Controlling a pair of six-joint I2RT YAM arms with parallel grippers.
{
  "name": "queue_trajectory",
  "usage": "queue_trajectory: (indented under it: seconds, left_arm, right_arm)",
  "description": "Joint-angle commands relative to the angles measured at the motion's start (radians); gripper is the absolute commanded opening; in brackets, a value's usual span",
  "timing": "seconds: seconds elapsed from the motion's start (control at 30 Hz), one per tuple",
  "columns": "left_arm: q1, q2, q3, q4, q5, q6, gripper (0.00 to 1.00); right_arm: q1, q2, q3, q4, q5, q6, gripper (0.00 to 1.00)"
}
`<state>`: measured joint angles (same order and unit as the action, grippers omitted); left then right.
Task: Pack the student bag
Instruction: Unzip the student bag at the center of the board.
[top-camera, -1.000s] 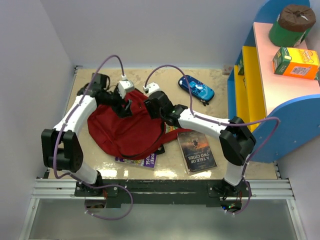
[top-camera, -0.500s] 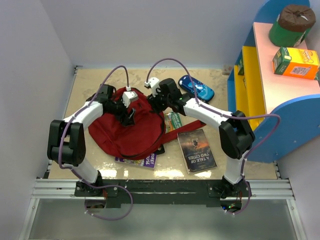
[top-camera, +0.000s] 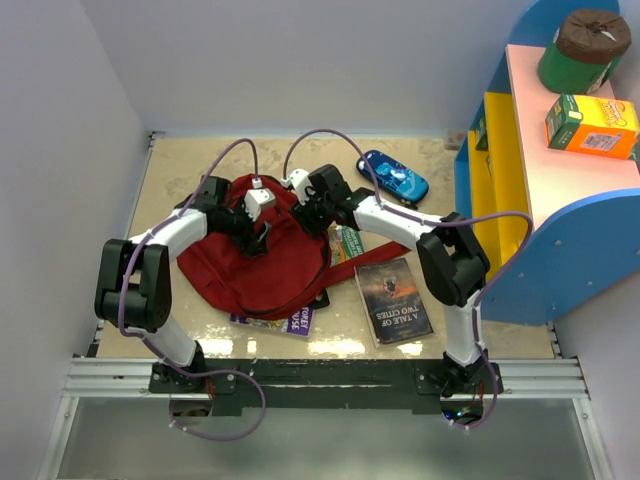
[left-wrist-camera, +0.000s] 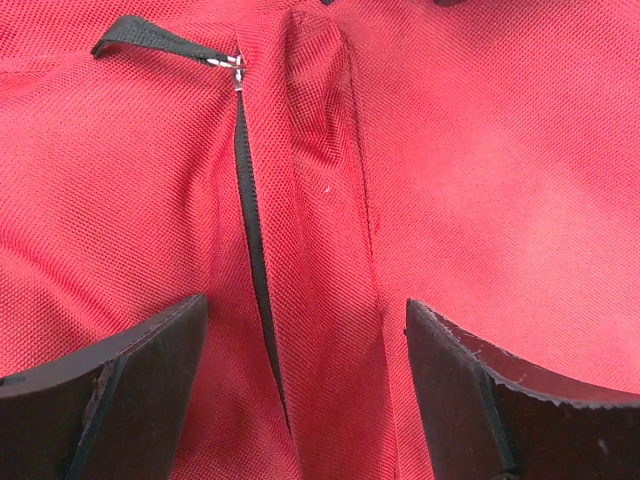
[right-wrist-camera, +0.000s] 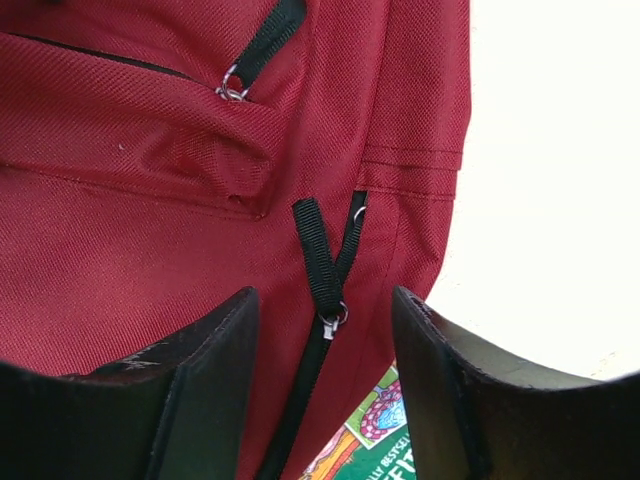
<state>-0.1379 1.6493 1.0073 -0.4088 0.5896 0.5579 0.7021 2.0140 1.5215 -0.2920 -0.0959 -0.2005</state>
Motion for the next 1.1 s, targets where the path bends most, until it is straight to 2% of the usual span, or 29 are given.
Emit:
queue_trajectory:
  seconds: [0.0, 0.27, 0.37, 0.47, 0.57, 0.67, 0.93, 1.07]
  left_arm:
    - [0.003, -0.028, -0.015, 0.038, -0.007, -0.026, 0.84]
    - [0.003, -0.020, -0.006, 0.028, -0.004, -0.024, 0.85]
    - [0.003, -0.016, 0.001, 0.022, 0.003, -0.024, 0.85]
    - [0.003, -0.011, -0.001, 0.021, 0.003, -0.021, 0.85]
    - [0.003, -0.009, -0.010, 0.025, 0.001, -0.019, 0.85]
    - [0.001, -0.014, -0.019, 0.028, -0.001, -0.021, 0.85]
    - [0.004, -0.023, -0.042, 0.036, -0.022, -0.018, 0.85]
    - [0.009, -0.062, 0.010, -0.001, -0.057, -0.019, 0.85]
  right_arm:
    - [0.005, -0.006, 0.013, 0.033, 0.010, -0.027, 0.56]
    - [0.057, 0.037, 0.011, 0.056, 0.093, -0.054, 0.51]
    - [0.079, 0.040, 0.005, 0.074, 0.134, -0.060, 0.43]
    - [0.079, 0.034, -0.006, 0.088, 0.154, -0.057, 0.33]
    - [0.079, 0.019, -0.017, 0.103, 0.160, -0.048, 0.13]
    - [0.079, -0.009, -0.030, 0.125, 0.167, -0.040, 0.01]
    - [0.077, -0.152, -0.151, 0.244, 0.147, 0.039, 0.00]
    - [0.071, -0.225, -0.257, 0.349, 0.119, 0.108, 0.00]
